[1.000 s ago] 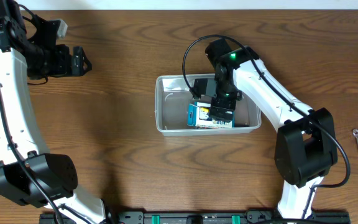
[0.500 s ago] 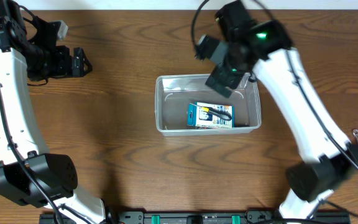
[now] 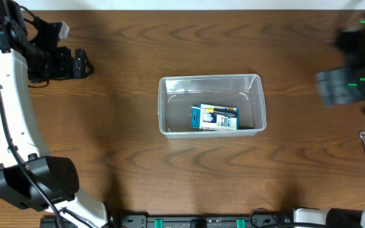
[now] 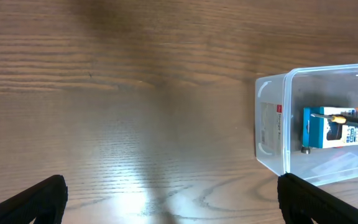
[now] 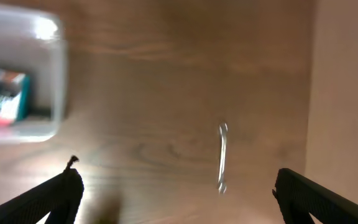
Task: Pack container
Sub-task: 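Withdraw the right gripper right toward the silver wrench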
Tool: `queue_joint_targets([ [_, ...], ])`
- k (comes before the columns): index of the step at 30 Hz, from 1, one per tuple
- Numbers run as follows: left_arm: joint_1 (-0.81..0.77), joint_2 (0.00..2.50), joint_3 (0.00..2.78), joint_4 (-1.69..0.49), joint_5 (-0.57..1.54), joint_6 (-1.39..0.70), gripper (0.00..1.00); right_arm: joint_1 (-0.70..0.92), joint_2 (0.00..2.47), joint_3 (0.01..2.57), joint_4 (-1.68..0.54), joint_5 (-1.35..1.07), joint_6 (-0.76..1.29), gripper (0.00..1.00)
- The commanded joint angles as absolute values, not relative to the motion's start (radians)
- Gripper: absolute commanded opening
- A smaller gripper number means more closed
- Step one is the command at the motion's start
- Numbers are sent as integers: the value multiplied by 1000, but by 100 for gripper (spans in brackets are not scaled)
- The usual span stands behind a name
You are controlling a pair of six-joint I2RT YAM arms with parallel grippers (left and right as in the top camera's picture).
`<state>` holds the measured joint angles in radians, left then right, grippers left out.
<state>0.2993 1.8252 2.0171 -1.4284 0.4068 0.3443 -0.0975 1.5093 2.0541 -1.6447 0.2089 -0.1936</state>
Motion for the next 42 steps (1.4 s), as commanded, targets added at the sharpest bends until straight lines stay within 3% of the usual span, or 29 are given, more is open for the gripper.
queue_joint_targets([
  [1, 302, 1822, 2013, -1431, 399, 346, 98, -234, 1486, 2066, -1648, -25, -64, 99],
  [6, 302, 1822, 2013, -1431, 399, 346, 98, -319, 1488, 2066, -1673, -405, 7, 99],
  [13, 302, 1822, 2013, -1431, 399, 346, 98, -319, 1491, 2066, -1631, -442, 9, 99],
  [15, 302, 1822, 2013, -1431, 399, 346, 98, -323, 1491, 2066, -1620, -408, 115, 99],
  [21, 302, 1822, 2013, -1431, 399, 346, 98, -371, 1490, 2062, -1699, -198, 753, 99],
  [27, 302, 1822, 2013, -1433, 399, 346, 98, -387, 1488, 2059, -1698, -234, 1053, 99],
  [34, 302, 1822, 2013, -1446, 400, 346, 98, -455, 1489, 2058, -1698, -68, 1249, 99],
  [42, 302, 1822, 2013, -1446, 400, 346, 98, -635, 1489, 1981, -1698, 71, 1198, 99],
])
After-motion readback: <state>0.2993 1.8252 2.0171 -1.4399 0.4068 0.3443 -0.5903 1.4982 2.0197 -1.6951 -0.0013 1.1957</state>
